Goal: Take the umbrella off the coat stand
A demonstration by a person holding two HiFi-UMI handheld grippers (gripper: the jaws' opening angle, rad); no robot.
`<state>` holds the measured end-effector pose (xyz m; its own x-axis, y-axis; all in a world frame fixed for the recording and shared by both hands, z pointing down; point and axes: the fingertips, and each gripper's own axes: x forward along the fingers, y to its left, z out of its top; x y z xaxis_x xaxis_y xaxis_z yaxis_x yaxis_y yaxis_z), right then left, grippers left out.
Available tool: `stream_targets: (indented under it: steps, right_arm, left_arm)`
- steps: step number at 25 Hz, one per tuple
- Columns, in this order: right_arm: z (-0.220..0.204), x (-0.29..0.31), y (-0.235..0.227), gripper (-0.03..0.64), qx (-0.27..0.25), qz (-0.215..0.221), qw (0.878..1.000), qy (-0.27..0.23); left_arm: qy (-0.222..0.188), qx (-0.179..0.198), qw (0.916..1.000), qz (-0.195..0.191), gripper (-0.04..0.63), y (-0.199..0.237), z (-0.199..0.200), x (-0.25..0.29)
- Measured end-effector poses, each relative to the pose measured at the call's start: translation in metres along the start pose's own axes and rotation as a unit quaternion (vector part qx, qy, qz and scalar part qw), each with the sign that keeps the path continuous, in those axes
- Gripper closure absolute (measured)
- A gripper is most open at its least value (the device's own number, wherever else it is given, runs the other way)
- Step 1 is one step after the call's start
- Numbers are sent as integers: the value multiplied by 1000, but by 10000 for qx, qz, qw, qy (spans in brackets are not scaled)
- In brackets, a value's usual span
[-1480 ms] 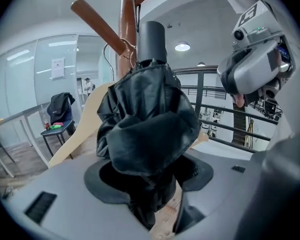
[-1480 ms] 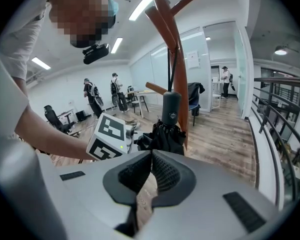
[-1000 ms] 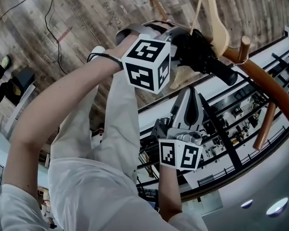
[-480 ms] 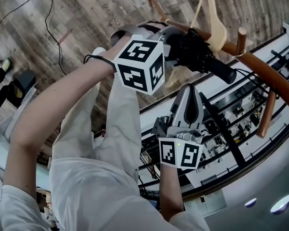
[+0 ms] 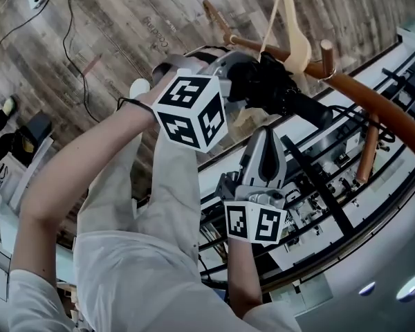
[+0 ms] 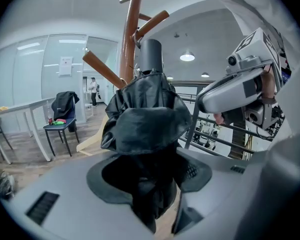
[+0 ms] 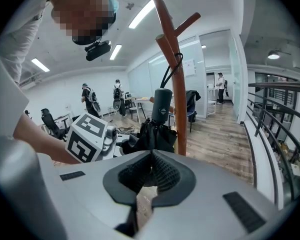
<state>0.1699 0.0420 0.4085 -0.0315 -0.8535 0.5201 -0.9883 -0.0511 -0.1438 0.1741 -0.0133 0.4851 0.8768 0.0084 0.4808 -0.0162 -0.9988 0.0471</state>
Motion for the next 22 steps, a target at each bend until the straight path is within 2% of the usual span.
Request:
stream_targets:
  steps: [8, 18, 22]
  right_arm:
    - [16, -10, 7, 583, -24, -53, 9999, -126]
    - [40, 2, 20, 583, -81, -193, 9997, -112]
    - [38, -17, 16, 582, -50, -227, 9995, -202]
  left_arm:
    - [-29, 20, 10000, 12, 357, -4, 12, -20]
    - [-140, -84, 9998, -136, 357, 11, 20, -42]
    - [-166, -56, 9998, -106, 357, -4, 29, -44]
